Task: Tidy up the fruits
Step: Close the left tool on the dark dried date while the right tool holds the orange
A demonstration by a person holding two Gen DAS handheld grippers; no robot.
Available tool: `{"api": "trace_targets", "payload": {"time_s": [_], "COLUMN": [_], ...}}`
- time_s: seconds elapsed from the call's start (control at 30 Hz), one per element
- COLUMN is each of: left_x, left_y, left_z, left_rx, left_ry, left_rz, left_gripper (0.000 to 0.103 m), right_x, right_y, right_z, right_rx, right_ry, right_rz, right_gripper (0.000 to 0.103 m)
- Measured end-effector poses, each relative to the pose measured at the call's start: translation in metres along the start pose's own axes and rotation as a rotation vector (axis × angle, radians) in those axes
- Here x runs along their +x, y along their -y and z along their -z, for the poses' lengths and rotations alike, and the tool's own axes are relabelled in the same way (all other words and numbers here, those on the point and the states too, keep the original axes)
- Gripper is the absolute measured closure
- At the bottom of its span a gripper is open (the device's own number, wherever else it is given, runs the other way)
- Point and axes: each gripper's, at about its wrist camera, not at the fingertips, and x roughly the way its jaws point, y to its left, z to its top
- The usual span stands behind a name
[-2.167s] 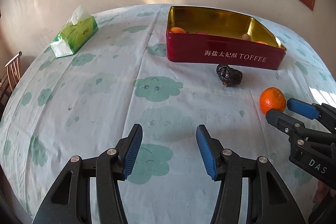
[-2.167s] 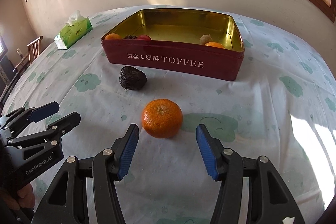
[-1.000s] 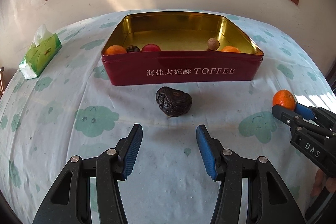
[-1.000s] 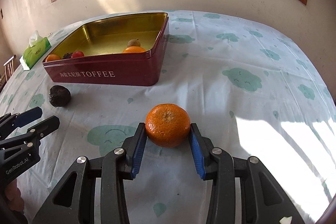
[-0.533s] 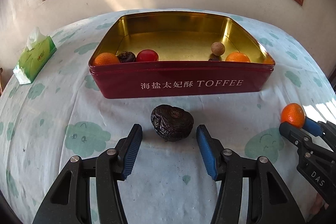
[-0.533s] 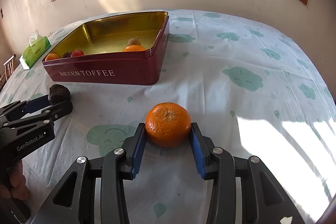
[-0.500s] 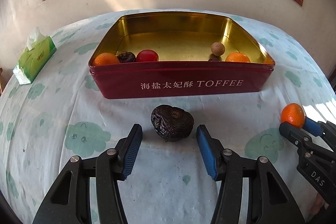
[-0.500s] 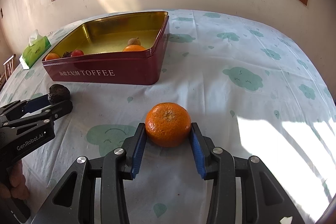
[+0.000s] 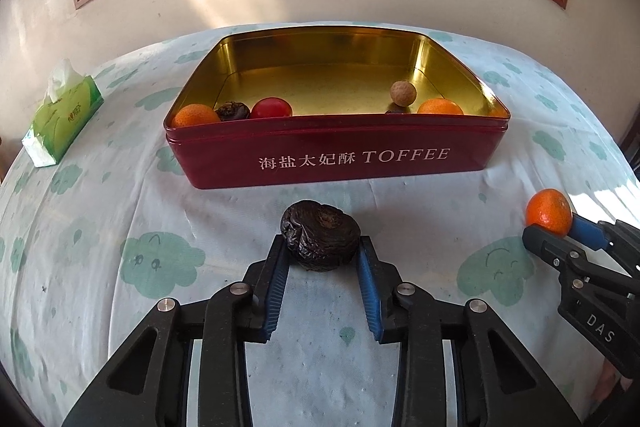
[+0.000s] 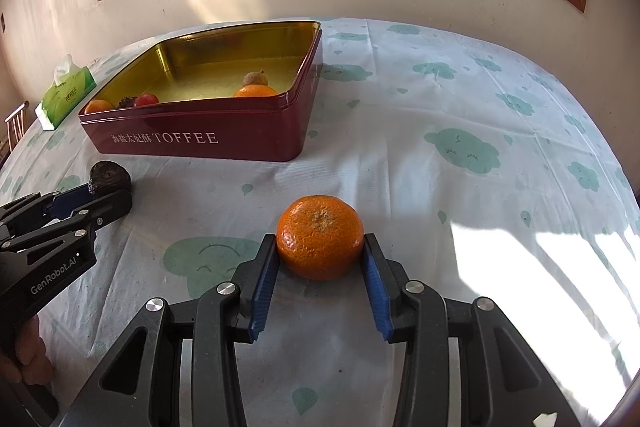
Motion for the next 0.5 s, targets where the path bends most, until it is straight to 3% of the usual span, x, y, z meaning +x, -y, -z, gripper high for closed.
{"api": "trace_targets", "payload": {"time_s": [0.5], "left_x": [-0.013], "left_y": [-0.018], "left_z": [0.015], "left_rx": [-0.035], "left_ry": [-0.005], "left_rz": [-0.014], "left_gripper": [0.068], "right_x": [0.001], "right_y": [0.001], "right_z": [0.0], "right_rx": [-0.003], "right_ry": [0.0], "right_rz": [0.004], "right_gripper": [0.065]}}
